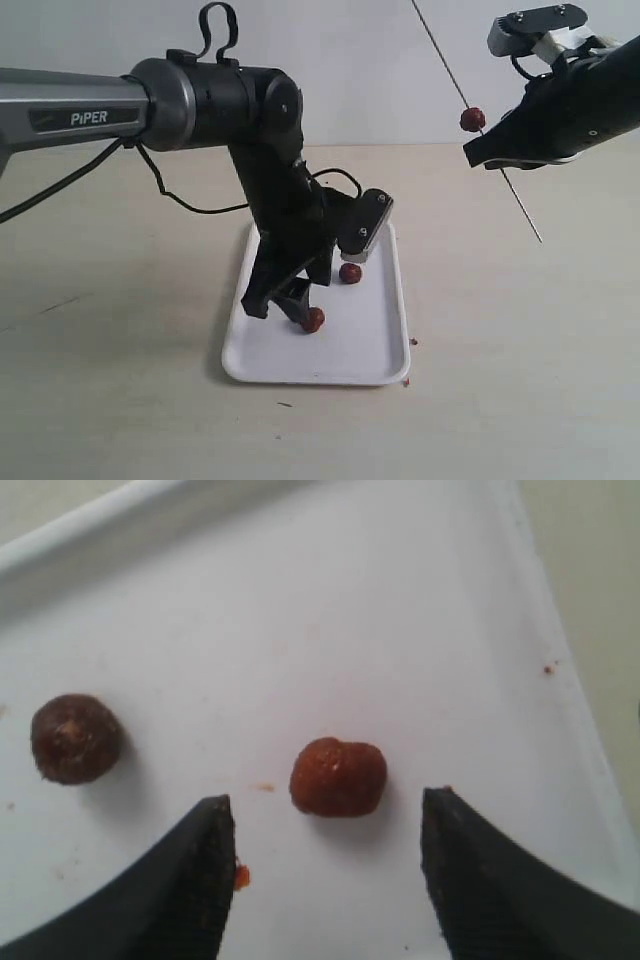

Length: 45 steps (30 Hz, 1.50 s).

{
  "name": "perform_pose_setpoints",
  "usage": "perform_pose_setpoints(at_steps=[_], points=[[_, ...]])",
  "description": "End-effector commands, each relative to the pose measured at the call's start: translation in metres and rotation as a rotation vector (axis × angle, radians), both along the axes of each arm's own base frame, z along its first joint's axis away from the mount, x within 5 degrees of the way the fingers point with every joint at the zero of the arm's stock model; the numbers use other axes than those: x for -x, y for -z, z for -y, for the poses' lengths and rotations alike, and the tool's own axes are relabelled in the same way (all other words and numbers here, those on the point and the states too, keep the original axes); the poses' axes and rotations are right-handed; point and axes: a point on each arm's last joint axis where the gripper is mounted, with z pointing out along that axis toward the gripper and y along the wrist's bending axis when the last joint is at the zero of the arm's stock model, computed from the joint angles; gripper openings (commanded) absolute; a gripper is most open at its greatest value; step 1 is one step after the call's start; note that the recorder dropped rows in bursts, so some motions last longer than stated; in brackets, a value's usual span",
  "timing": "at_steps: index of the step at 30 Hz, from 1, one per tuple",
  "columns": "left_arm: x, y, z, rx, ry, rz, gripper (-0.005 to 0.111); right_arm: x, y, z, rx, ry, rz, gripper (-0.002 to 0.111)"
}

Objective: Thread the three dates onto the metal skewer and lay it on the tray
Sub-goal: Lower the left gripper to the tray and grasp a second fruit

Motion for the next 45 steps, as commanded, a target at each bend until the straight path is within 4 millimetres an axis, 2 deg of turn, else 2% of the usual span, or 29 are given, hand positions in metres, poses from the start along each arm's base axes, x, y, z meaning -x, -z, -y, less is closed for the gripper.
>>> perform_pose_setpoints(at_steps=[1,11,19,27,34,45], points=[[0.007,0.004,0.004,0.015,0.086,0.024,0.055,0.0,-0.001,0.002,0.006,0.005,0.008,0.0],[0.005,0.009,0.004,0.013,0.1,0.052,0.055,0.0,-0.001,0.002,0.006,0.005,0.008,0.0],[0.004,0.024,0.005,-0.005,0.101,0.033,0.055,0.0,-0.001,0.002,0.006,0.005,0.008,0.0],[0.005,0.03,0.005,-0.014,0.102,0.016,0.055,0.0,-0.001,0.002,0.007,0.005,0.01,0.0],[0.006,0.03,0.004,-0.021,0.104,0.006,0.042,0.0,-0.001,0.002,0.007,0.005,0.01,0.0],[0.007,0.03,0.003,-0.03,0.112,-0.009,0.042,0.0,-0.001,0.002,0.012,0.003,0.015,0.0]])
